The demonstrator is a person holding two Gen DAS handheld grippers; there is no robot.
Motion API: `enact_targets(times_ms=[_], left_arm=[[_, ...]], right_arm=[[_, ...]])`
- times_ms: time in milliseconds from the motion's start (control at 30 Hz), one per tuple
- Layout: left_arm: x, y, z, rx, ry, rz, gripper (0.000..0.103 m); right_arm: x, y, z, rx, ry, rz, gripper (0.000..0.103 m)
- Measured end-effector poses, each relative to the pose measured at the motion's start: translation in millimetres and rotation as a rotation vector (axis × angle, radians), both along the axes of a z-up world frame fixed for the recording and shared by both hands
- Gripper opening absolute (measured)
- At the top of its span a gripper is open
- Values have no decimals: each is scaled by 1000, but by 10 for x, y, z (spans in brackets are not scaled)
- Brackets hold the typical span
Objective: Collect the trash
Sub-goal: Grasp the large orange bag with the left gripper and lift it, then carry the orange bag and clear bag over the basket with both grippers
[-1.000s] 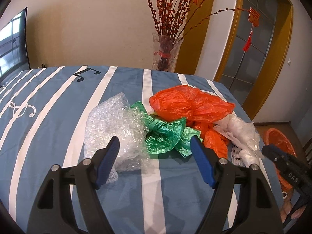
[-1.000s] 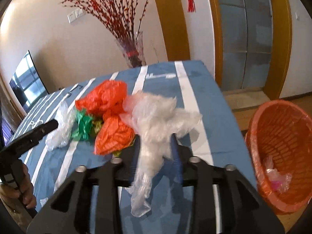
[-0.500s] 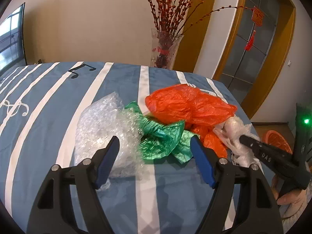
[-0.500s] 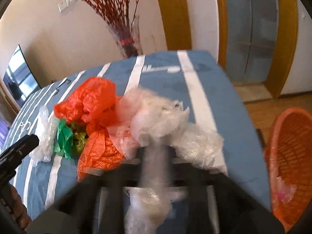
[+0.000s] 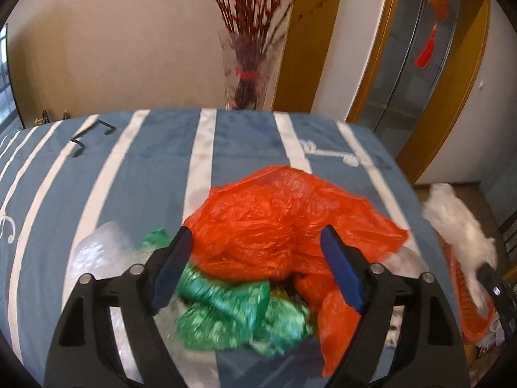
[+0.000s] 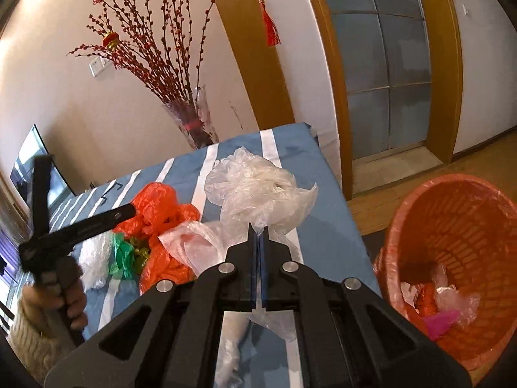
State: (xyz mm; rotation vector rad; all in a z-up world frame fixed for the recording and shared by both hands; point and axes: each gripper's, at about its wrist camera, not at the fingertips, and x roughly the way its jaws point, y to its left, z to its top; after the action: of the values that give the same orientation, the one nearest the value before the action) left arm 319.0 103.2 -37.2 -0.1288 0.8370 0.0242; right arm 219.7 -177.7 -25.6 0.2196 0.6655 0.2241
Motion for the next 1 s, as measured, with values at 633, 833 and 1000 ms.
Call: enact_targets(times_ms=[633,833,1000], left_arm=[[-108,-186,393,-31,-58,-70,14],[-314,-483,656,-41,-106,-129,14],[-470,-903,741,-64,-116,-209,14]], right_arm=[[-337,-216,197,2,-44,-21,2],[-551,-434,352,2,-87,-69,2],[-712,-651,445,-6,-118,-121,2]])
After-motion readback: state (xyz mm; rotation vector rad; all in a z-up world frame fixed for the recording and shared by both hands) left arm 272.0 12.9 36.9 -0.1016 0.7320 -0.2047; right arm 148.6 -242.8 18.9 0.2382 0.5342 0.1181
